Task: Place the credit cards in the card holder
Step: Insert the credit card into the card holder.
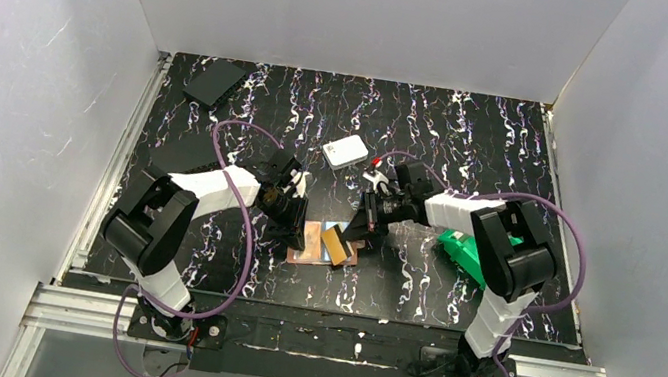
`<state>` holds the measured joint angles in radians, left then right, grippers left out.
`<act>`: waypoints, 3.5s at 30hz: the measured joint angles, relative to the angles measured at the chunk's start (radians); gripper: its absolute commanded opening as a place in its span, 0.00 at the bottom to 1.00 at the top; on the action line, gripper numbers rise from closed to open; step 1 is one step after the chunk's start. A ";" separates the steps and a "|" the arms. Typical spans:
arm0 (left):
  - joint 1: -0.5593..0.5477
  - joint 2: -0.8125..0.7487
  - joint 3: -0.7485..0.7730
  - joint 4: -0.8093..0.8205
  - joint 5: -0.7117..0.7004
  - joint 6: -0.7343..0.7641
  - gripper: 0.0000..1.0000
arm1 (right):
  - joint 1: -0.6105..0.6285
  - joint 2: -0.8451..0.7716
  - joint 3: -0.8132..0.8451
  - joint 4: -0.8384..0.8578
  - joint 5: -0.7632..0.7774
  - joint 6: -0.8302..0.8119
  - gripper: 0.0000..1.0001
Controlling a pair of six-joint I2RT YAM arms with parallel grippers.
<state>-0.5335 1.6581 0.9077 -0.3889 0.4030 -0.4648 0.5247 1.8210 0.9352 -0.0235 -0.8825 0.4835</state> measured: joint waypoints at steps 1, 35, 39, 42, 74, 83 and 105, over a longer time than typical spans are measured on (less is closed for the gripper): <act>0.000 0.001 0.000 0.000 0.000 0.000 0.19 | 0.000 0.013 0.001 0.005 0.000 0.001 0.01; 0.001 0.006 -0.013 0.024 0.022 -0.009 0.10 | 0.026 0.112 0.052 0.105 0.042 0.053 0.01; 0.001 0.006 -0.017 0.033 0.029 -0.011 0.10 | 0.029 0.113 0.036 0.191 0.058 0.101 0.01; 0.001 0.006 -0.018 0.039 0.031 -0.013 0.10 | 0.034 0.119 0.023 0.248 0.070 0.140 0.01; 0.047 -0.076 -0.018 -0.011 0.005 -0.042 0.14 | 0.082 0.116 0.121 0.019 0.175 -0.071 0.30; 0.048 0.003 -0.019 0.003 0.000 -0.045 0.08 | 0.134 0.132 0.184 -0.055 0.206 -0.168 0.17; 0.051 -0.009 -0.019 -0.038 -0.005 -0.042 0.09 | 0.179 0.182 0.167 0.106 0.136 0.011 0.35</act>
<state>-0.4824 1.6489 0.8890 -0.4267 0.3985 -0.5064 0.7033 2.0033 1.1023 0.0822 -0.7467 0.4946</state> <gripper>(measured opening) 0.075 0.315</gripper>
